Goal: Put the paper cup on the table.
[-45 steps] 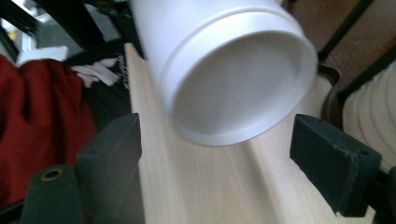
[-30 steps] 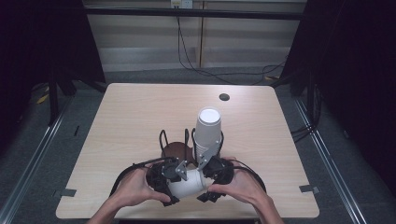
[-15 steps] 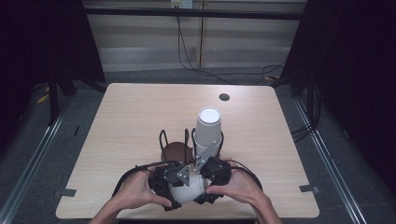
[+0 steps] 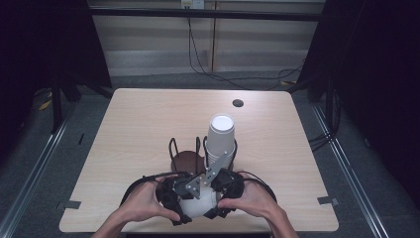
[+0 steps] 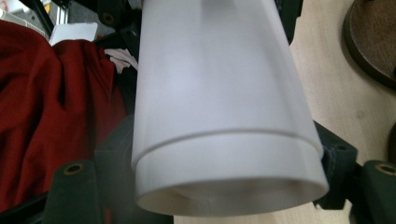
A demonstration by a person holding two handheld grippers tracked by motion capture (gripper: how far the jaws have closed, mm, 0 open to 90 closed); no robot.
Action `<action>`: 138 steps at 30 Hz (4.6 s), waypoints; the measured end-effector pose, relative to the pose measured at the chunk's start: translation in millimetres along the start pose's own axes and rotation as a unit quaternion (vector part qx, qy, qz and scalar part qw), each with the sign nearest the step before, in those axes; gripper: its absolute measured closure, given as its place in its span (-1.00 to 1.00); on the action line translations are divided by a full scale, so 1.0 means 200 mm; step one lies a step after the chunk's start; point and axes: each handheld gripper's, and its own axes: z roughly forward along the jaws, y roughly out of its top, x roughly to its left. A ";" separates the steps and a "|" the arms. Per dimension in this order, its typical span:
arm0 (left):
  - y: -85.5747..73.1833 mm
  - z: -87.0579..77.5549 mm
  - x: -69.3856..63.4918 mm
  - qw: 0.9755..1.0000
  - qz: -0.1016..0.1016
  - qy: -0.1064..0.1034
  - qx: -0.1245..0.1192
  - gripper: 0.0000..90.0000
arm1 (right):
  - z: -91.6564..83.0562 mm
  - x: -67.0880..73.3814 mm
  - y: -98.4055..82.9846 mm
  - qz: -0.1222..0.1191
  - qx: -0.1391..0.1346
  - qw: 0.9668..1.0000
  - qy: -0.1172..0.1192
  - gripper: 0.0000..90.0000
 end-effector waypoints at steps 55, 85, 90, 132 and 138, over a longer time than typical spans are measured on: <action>-0.23 -0.22 0.07 0.967 -0.073 0.034 -0.244 -0.65 | -0.02 -0.02 -0.07 0.037 -0.026 0.998 -0.039 -0.42; -0.40 -0.14 0.06 0.938 -0.146 0.019 -0.314 -0.65 | -0.12 -0.11 -0.22 0.067 -0.141 0.987 -0.025 -0.42; -0.41 -0.13 0.06 0.938 -0.146 0.021 -0.315 -0.65 | -0.13 -0.11 -0.23 0.063 -0.159 0.985 -0.026 -0.42; -0.37 -0.16 0.06 0.885 -0.144 0.020 -0.442 -0.93 | -0.13 -0.07 -0.19 0.018 -0.250 0.968 0.006 -0.42; -0.35 -0.14 0.06 0.888 -0.141 0.016 -0.438 -0.99 | -0.12 -0.06 -0.17 0.013 -0.250 0.968 0.010 -0.42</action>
